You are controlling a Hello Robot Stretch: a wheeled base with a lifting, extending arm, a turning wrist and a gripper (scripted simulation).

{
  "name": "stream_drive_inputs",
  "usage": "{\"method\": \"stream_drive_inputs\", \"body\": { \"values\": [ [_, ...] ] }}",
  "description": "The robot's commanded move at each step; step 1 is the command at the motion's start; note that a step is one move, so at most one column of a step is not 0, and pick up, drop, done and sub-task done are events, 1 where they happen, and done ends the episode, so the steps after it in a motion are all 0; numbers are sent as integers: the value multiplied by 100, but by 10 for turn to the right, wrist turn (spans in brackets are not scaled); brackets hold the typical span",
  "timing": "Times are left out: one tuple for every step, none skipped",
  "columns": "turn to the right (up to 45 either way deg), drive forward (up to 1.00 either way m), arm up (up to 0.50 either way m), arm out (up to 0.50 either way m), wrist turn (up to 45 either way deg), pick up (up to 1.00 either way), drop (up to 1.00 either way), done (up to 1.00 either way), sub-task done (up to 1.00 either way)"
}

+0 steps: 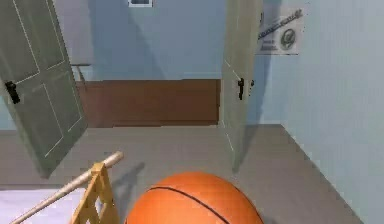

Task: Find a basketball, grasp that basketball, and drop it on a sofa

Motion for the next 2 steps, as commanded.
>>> {"method": "stream_drive_inputs", "body": {
  "values": [
    [0, 95, 0, 0, 0, 0, 0, 0, 0],
    [-120, 0, 0, 0, 0, 0, 0, 0, 0]
  ]
}}
